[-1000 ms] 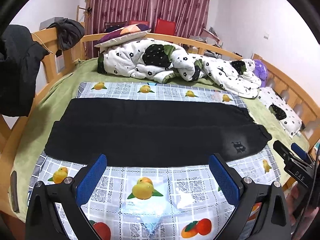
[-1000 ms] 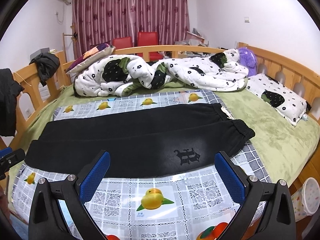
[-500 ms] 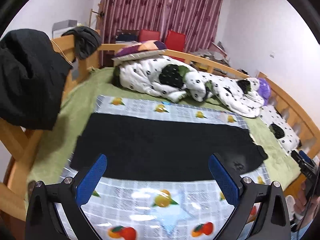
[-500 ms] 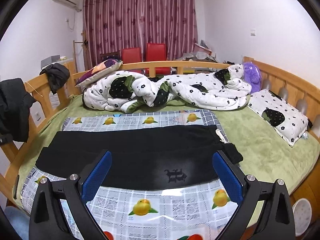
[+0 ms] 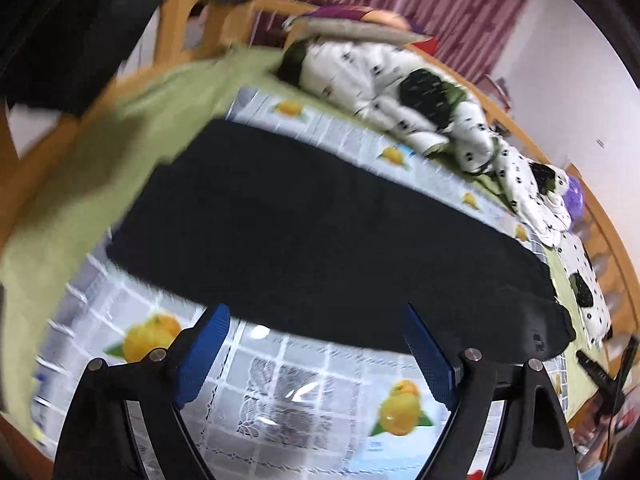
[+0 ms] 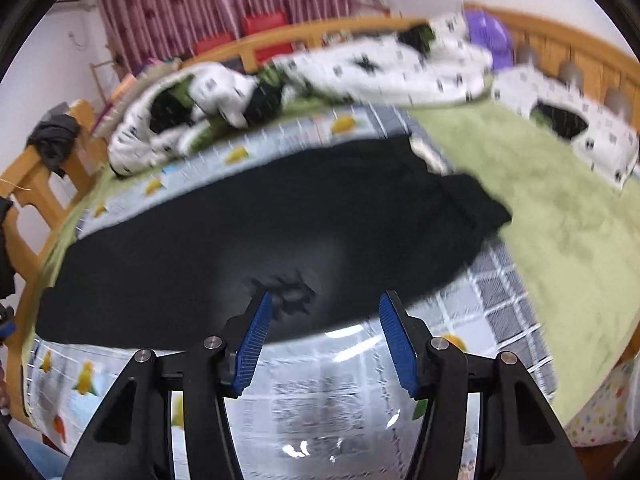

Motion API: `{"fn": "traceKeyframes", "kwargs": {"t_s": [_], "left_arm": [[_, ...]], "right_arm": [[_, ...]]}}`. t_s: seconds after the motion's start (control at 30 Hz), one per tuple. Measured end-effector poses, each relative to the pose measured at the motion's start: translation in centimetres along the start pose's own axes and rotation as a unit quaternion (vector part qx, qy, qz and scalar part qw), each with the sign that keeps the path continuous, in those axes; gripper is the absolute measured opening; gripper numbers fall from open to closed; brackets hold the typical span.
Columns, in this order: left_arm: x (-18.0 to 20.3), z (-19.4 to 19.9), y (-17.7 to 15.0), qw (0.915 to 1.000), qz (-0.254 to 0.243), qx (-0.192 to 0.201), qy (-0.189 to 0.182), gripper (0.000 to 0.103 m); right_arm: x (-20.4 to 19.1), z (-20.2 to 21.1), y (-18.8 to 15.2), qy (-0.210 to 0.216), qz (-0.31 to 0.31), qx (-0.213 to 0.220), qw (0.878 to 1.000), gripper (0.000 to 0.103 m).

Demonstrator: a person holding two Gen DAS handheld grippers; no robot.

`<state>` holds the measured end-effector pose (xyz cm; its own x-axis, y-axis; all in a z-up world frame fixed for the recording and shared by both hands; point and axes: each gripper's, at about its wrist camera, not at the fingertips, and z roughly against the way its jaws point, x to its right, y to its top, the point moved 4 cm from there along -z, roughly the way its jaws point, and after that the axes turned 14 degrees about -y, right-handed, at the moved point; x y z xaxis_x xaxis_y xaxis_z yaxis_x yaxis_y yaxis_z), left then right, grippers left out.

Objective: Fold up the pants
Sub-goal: 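Grasp the sweatpants waistband with the left tool while the right tool grasps it too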

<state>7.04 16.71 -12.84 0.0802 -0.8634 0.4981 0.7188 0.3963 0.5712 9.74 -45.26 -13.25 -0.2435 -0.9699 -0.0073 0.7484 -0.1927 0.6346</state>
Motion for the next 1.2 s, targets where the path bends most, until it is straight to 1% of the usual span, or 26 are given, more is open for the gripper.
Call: {"fn": "traceKeyframes", "kwargs": {"t_s": [0.07, 0.13, 0.23, 0.27, 0.3, 0.37, 0.43, 0.47, 0.5, 0.53, 0.57, 0.6, 0.63, 0.67, 0.7, 0.83, 0.9, 0.97, 1.0, 1.07, 1.17, 1.2], "left_arm": [[-2.1, -1.3, -2.1, 0.9998, 0.019, -0.004, -0.001, 0.084], [-3.7, -2.1, -3.6, 0.9993, 0.038, -0.001, -0.001, 0.083], [-5.9, -3.1, -5.0, 0.9963, 0.082, 0.009, -0.025, 0.083], [-6.4, -3.5, -5.2, 0.9939, 0.103, 0.010, -0.038, 0.083], [-7.0, -3.8, -5.3, 0.9911, 0.121, 0.019, -0.051, 0.082], [-7.6, -4.3, -4.8, 0.9880, 0.136, 0.039, -0.062, 0.082], [-8.1, -5.2, -3.9, 0.9857, 0.149, 0.042, -0.066, 0.080], [-8.6, -5.7, -3.2, 0.9833, 0.163, 0.045, -0.067, 0.073], [-9.1, -6.0, -2.8, 0.9800, 0.179, 0.049, -0.071, 0.064], [-9.6, -6.2, -2.3, 0.9752, 0.201, 0.052, -0.075, 0.055], [-10.3, -6.5, -1.9, 0.9692, 0.227, 0.053, -0.078, 0.049], [-10.8, -6.6, -1.6, 0.9658, 0.241, 0.053, -0.078, 0.034], [-11.2, -6.8, -1.4, 0.9646, 0.249, 0.049, -0.072, 0.025], [-11.5, -7.0, -1.0, 0.9685, 0.240, 0.034, -0.057, 0.004], [-11.4, -6.9, -0.7, 0.9711, 0.229, 0.029, -0.062, 0.007], [-9.3, -4.2, 1.7, 0.9791, 0.177, 0.060, -0.079, 0.007], [-7.5, -2.9, 4.0, 0.9827, 0.144, 0.078, -0.086, 0.007], [-6.0, -2.7, 6.6, 0.9872, 0.109, 0.082, -0.083, 0.007], [-5.6, -2.7, 7.7, 0.9883, 0.097, 0.085, -0.081, 0.007], [-4.7, -3.4, 10.1, 0.9911, 0.069, 0.089, -0.070, 0.007], [-3.8, -5.1, 13.5, 0.9927, 0.043, 0.098, -0.056, 0.007], [-3.4, -6.2, 14.8, 0.9933, 0.035, 0.098, -0.049, 0.007]], "right_arm": [[0.9, -2.6, -1.2, 0.007, -0.012, -0.024, 1.000, 0.056], [1.6, -4.7, -2.0, 0.016, -0.025, -0.040, 0.999, 0.056], [2.3, -6.9, -2.8, 0.039, -0.063, -0.060, 0.995, 0.056], [2.5, -8.1, -3.0, 0.055, -0.087, -0.079, 0.992, 0.056], [2.6, -8.9, -3.2, 0.068, -0.105, -0.087, 0.988, 0.056], [2.6, -9.5, -2.9, 0.086, -0.128, -0.077, 0.985, 0.056], [2.0, -10.1, -2.5, 0.086, -0.134, -0.072, 0.985, 0.056], [1.3, -10.5, -2.2, 0.086, -0.132, -0.071, 0.985, 0.053], [0.8, -10.9, -2.0, 0.083, -0.131, -0.073, 0.985, 0.045], [0.4, -11.3, -1.7, 0.072, -0.124, -0.076, 0.987, 0.036], [0.2, -11.6, -1.4, 0.062, -0.118, -0.076, 0.988, 0.033], [-0.1, -11.6, -1.2, 0.050, -0.112, -0.074, 0.990, 0.027], [0.1, -11.6, -1.0, 0.047, -0.112, -0.073, 0.990, 0.022], [0.0, -11.2, -0.7, 0.045, -0.110, -0.068, 0.991, 0.020], [-0.1, -10.9, -0.3, 0.044, -0.108, -0.061, 0.991, 0.018], [-1.0, -7.6, 3.0, 0.057, -0.086, -0.019, 0.995, 0.016], [-1.6, -6.5, 4.9, 0.057, -0.075, -0.004, 0.996, 0.015], [-2.5, -5.3, 7.6, 0.057, -0.065, 0.018, 0.996, 0.015], [-2.7, -5.2, 8.4, 0.058, -0.065, 0.022, 0.996, 0.015], [-3.2, -5.5, 11.0, 0.066, -0.070, 0.027, 0.995, 0.015], [-4.1, -7.1, 13.8, 0.068, -0.072, 0.034, 0.994, 0.014], [-4.4, -7.8, 14.6, 0.068, -0.073, 0.037, 0.994, 0.014]]}}
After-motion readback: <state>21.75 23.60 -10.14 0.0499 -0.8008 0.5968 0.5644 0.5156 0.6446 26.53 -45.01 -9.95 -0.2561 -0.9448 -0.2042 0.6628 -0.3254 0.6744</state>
